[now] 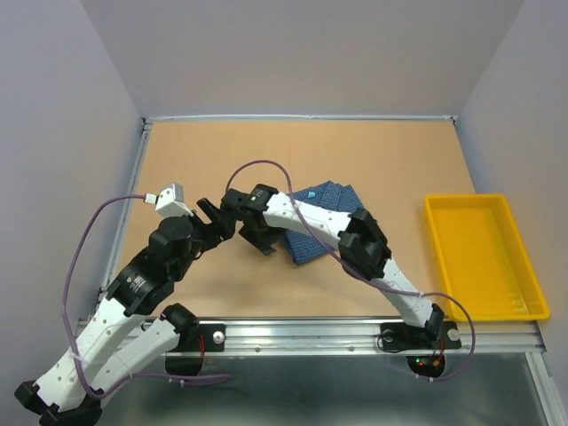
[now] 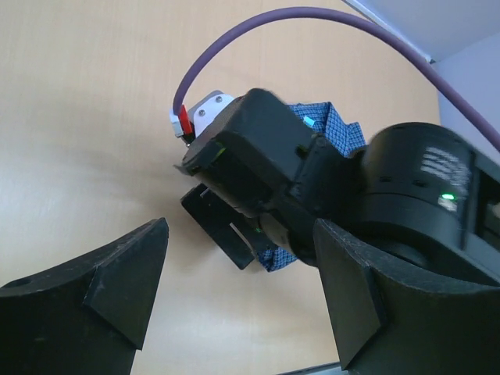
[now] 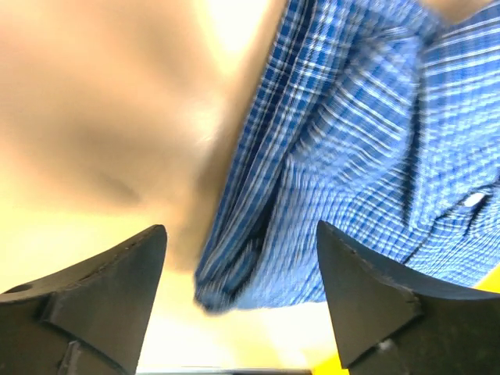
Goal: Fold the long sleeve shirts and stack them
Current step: Fold the shirt
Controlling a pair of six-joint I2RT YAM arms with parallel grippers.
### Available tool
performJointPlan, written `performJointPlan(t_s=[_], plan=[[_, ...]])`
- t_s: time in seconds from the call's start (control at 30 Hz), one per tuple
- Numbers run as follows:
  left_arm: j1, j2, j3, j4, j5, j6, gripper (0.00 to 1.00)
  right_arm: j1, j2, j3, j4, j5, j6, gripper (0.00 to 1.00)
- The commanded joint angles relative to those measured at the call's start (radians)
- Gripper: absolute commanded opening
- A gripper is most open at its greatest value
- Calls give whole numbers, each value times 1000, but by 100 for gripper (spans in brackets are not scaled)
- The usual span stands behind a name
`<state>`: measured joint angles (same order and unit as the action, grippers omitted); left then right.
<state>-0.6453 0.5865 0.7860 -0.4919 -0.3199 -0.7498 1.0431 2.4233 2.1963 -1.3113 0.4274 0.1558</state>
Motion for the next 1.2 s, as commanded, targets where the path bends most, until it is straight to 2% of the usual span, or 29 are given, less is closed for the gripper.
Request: performJointPlan(t_s=[0.0, 0.13, 0.23, 0.3, 0.37, 0.43, 0.47, 0.5, 0.53, 0.63, 0.7, 0.87, 1.17], plan=[[6, -22, -13, 35, -31, -65, 87, 3, -240, -38, 133, -119, -22, 84], [6, 22, -25, 52, -1, -92, 87, -54, -397, -151, 196, -147, -6, 85], [6, 96, -42, 101, 53, -105, 87, -194, -524, -308, 271, -174, 27, 85], [6, 177, -51, 142, 96, -108, 87, -265, -623, -442, 358, -258, 43, 84], [7, 240, -65, 214, 146, -111, 87, -334, -685, -518, 424, -311, 53, 79], [9, 343, -68, 293, 174, -114, 86, -342, -736, -598, 520, -329, 67, 72], [12, 408, -71, 323, 195, -117, 85, -342, -740, -615, 562, -340, 73, 69], [27, 442, -74, 354, 205, -118, 79, -342, -744, -632, 587, -349, 96, 65], [41, 476, -79, 409, 215, -115, 76, -342, -745, -671, 613, -384, 100, 55], [120, 613, -76, 514, 284, -92, 68, -339, -754, -746, 771, -502, 142, 43], [145, 701, -67, 552, 314, -66, 68, -338, -756, -800, 877, -539, 168, 42], [196, 878, -13, 625, 416, -28, 68, -313, -689, -816, 992, -535, 186, 45], [202, 1029, 32, 676, 469, 0, 65, -278, -521, -730, 1021, -520, 203, 49]])
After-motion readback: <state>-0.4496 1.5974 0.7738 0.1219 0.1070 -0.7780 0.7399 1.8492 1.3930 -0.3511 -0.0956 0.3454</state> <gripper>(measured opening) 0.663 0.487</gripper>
